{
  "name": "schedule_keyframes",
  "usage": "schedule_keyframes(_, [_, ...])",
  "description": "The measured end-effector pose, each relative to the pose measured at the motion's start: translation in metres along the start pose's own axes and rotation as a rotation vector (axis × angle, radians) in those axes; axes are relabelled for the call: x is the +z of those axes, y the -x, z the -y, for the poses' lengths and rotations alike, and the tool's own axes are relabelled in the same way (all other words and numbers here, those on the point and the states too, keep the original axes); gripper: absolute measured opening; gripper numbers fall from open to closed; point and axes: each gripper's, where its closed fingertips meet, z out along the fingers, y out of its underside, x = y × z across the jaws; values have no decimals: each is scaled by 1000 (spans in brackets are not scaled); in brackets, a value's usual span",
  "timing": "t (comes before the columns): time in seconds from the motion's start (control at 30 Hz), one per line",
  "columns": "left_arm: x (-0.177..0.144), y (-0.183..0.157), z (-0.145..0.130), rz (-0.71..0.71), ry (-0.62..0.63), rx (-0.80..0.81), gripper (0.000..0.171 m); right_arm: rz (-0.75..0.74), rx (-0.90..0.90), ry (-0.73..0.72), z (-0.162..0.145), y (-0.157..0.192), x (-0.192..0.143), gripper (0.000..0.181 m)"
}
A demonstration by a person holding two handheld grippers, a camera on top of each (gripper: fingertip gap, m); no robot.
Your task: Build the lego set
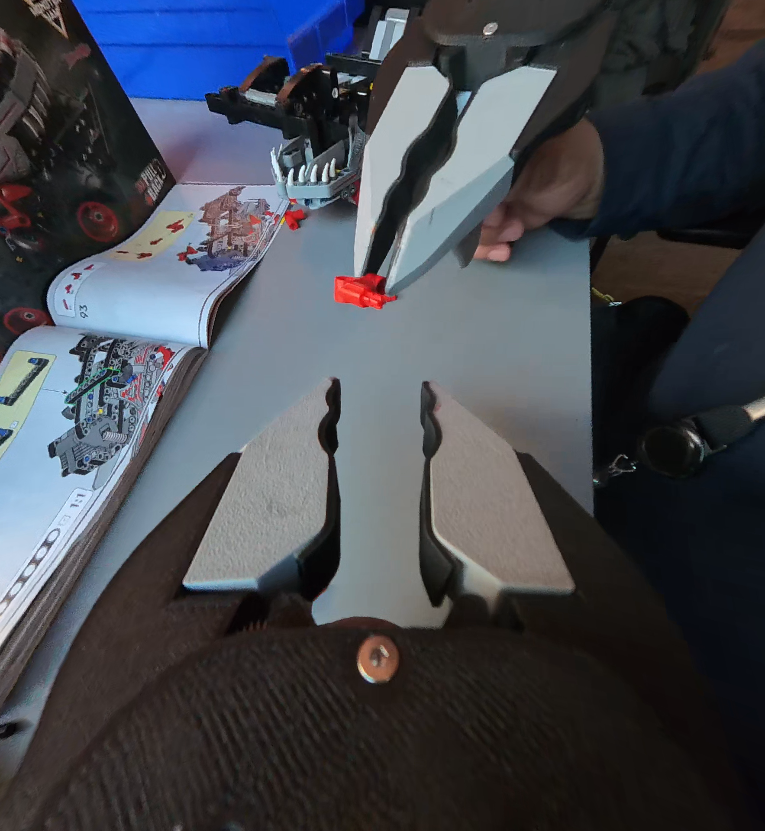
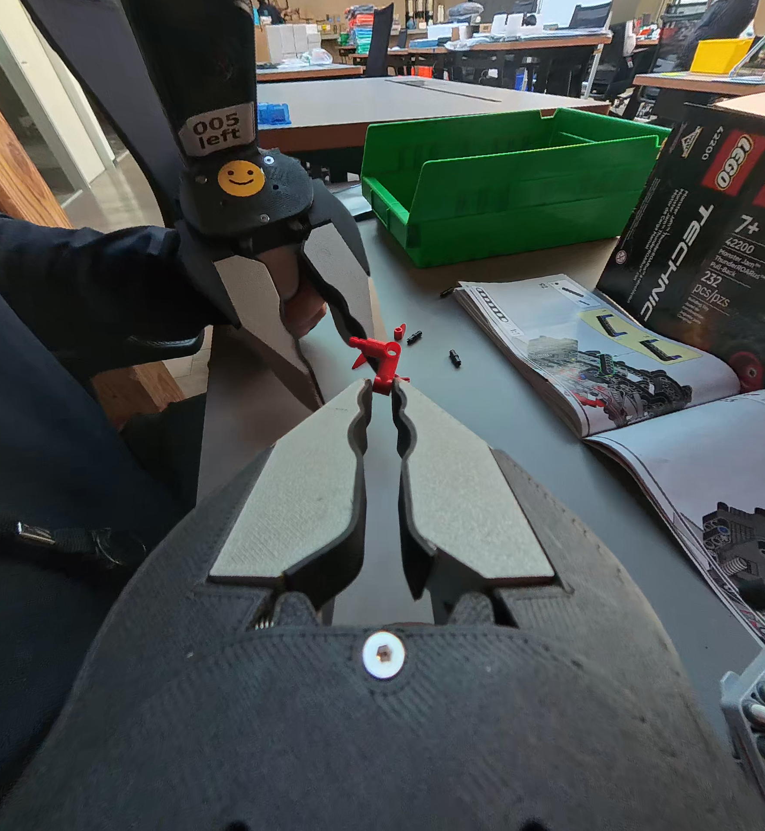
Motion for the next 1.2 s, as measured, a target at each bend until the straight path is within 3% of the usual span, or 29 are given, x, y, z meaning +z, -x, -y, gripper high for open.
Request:
schedule_keyframes(0.43, [-15,8,18,61,-192,-112,22,-27,30,-2,0,-7,-2,5])
schedule_keyframes(1.03, [-15,16,18,75,-198,-141,26,-25,84,-9,0,-13,-5,5])
schedule_keyframes(1.2, [-13,14,21,-4,-215,-179,27,-34,77,38,-7,-16,-3,5])
